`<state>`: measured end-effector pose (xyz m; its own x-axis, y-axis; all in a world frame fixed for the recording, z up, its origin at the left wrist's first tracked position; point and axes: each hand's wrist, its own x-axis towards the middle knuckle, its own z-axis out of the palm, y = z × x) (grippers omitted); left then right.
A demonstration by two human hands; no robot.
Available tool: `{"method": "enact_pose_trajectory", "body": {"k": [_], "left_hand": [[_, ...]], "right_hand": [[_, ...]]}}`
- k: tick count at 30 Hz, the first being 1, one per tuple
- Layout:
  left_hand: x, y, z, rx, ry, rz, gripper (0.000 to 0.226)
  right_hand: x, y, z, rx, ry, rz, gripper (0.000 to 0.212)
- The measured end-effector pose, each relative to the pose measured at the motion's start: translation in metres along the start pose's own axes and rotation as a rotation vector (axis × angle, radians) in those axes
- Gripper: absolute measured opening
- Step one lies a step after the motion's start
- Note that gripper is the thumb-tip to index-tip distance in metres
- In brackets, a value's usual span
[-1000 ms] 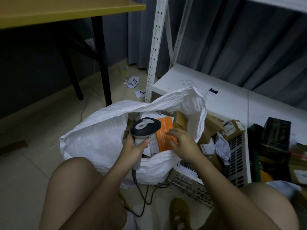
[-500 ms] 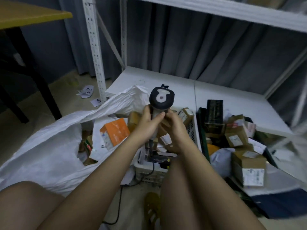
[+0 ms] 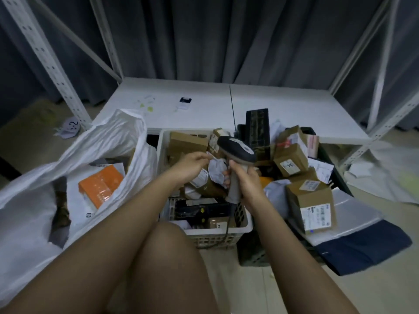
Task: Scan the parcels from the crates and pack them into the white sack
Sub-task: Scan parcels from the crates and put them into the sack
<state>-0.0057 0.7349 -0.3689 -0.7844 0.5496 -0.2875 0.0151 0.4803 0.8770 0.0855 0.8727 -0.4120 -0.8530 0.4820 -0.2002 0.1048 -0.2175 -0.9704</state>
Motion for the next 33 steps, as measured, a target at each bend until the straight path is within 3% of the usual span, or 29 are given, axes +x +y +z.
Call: {"method": "enact_pose_trajectory", "body": {"k": [4, 9, 14, 17, 19, 25, 29, 33], "left_hand": [[0.045, -0.036, 0.006, 0.098, 0.074, -0.110, 0.032], [0.098, -0.072, 0.006, 0.118, 0.076, -0.236, 0.020], [0.156, -0.124, 0.000, 0.052, 0.245, -0.334, 0.056], [0.215, -0.209, -0.003, 0.007, 0.365, -0.383, 0.098], [0.234, -0.238, 0.001, -0.066, 0.413, -0.433, 0.110], [0.219, -0.191, 0.007, -0.231, 0.552, -0.494, 0.062], [0.215, -0.178, 0.007, -0.238, 0.540, -0.436, 0.066], [0.192, -0.133, -0.007, -0.128, 0.545, -0.209, 0.071]], "right_hand": [[0.024, 0.023, -0.020, 0.037, 0.084, 0.074, 0.012], [0.068, 0.044, -0.020, 0.057, 0.182, 0.165, 0.020], [0.110, 0.066, 0.001, 0.055, 0.174, 0.199, 0.018], [0.128, 0.076, 0.014, 0.062, 0.168, 0.219, 0.013], [0.138, 0.083, 0.020, 0.069, 0.160, 0.245, 0.013], [0.151, 0.102, 0.025, 0.114, 0.121, 0.320, 0.013], [0.150, 0.101, 0.023, 0.099, 0.151, 0.325, 0.012], [0.138, 0.084, 0.019, 0.080, 0.211, 0.275, 0.016]]}}
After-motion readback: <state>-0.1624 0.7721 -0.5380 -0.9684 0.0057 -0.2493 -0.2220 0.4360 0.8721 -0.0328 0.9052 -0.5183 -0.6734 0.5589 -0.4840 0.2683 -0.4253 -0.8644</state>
